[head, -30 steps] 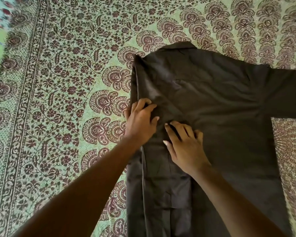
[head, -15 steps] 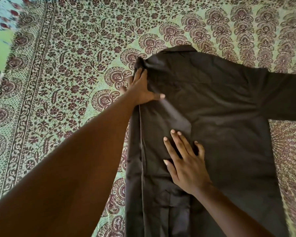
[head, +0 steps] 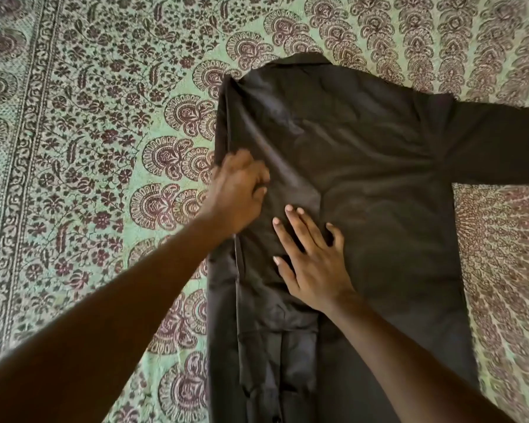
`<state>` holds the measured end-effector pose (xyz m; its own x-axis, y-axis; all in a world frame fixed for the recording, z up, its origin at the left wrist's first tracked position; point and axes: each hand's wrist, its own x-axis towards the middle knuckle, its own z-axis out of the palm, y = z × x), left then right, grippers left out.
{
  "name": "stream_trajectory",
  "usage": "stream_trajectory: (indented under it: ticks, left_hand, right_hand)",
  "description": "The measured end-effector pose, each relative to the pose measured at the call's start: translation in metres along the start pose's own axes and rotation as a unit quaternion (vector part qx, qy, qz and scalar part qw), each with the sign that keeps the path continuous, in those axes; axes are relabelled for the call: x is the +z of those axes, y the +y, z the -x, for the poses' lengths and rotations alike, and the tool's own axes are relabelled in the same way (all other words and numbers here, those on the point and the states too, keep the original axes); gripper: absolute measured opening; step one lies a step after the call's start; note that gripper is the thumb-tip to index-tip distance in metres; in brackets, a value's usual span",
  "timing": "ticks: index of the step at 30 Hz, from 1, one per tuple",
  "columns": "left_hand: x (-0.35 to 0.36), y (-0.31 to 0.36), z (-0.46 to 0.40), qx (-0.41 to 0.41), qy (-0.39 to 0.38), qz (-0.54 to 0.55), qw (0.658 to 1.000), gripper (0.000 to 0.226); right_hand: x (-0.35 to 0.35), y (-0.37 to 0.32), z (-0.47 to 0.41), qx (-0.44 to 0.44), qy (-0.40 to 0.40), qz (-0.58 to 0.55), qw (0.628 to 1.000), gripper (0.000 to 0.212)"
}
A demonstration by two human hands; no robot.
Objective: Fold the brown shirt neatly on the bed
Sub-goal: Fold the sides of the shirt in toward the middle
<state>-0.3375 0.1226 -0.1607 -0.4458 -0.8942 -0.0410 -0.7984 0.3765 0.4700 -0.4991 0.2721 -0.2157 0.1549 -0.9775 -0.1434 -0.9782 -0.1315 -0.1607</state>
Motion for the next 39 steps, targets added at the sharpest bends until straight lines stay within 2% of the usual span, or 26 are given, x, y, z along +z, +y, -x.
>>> stream_trajectory:
  ticks: [2, 3, 5, 7, 9, 11, 14, 17, 21, 27, 29, 35, 37, 39]
  left_hand:
    - [0.007, 0.004, 0.053, 0.035, -0.075, -0.02, 0.996, 0.021]
    - [0.01, 0.006, 0.075, 0.042, -0.112, -0.043, 0.992, 0.032]
    - [0.013, 0.007, 0.11, 0.038, -0.181, -0.082, 0.979, 0.078]
    - [0.016, 0.003, 0.135, 0.055, -0.247, -0.144, 0.957, 0.119]
    - [0.019, -0.001, 0.146, 0.069, -0.281, -0.195, 0.937, 0.139]
    - [0.02, -0.003, 0.149, 0.066, -0.289, -0.2, 0.934, 0.147]
    - [0.017, 0.003, 0.144, 0.049, -0.3, -0.198, 0.932, 0.155]
    - [0.011, 0.024, 0.146, 0.018, -0.305, -0.241, 0.921, 0.152]
    - [0.015, 0.049, 0.168, -0.036, -0.311, -0.253, 0.915, 0.139]
    - [0.041, 0.04, 0.213, -0.067, -0.292, -0.21, 0.931, 0.166]
    - [0.043, 0.037, 0.213, -0.063, -0.285, -0.201, 0.935, 0.17]
    - [0.039, 0.037, 0.211, -0.066, -0.293, -0.204, 0.932, 0.173]
    - [0.037, 0.041, 0.217, -0.056, -0.275, -0.22, 0.934, 0.167]
    - [0.037, 0.047, 0.231, -0.054, -0.232, -0.234, 0.942, 0.156]
  right_hand:
    - [0.001, -0.001, 0.0, -0.002, 0.008, 0.006, 1.0, 0.065]
    - [0.001, -0.002, 0.002, -0.008, 0.017, 0.013, 1.0, 0.063]
    - [0.005, -0.008, 0.007, -0.056, 0.037, 0.011, 0.998, 0.055]
    - [0.008, -0.016, 0.02, -0.091, 0.028, -0.037, 0.995, 0.048]
    - [0.011, -0.02, 0.042, -0.092, -0.013, -0.085, 0.992, 0.052]
    - [0.019, -0.026, 0.075, -0.133, -0.006, -0.024, 0.991, 0.065]
    - [0.018, -0.023, 0.123, -0.179, -0.041, 0.057, 0.981, 0.073]
    - [0.004, -0.018, 0.134, -0.196, -0.03, 0.054, 0.979, 0.067]
    - [-0.002, -0.013, 0.089, -0.084, 0.036, 0.002, 0.996, 0.065]
    - [0.011, -0.019, 0.067, -0.065, -0.048, 0.056, 0.995, 0.08]
    - [0.013, -0.02, 0.086, -0.084, -0.061, 0.055, 0.993, 0.085]
    - [0.01, -0.006, 0.153, -0.228, -0.106, 0.09, 0.964, 0.092]
    - [0.002, -0.004, 0.151, -0.238, -0.087, 0.073, 0.965, 0.088]
    - [-0.007, -0.007, 0.136, -0.212, -0.039, 0.036, 0.976, 0.084]
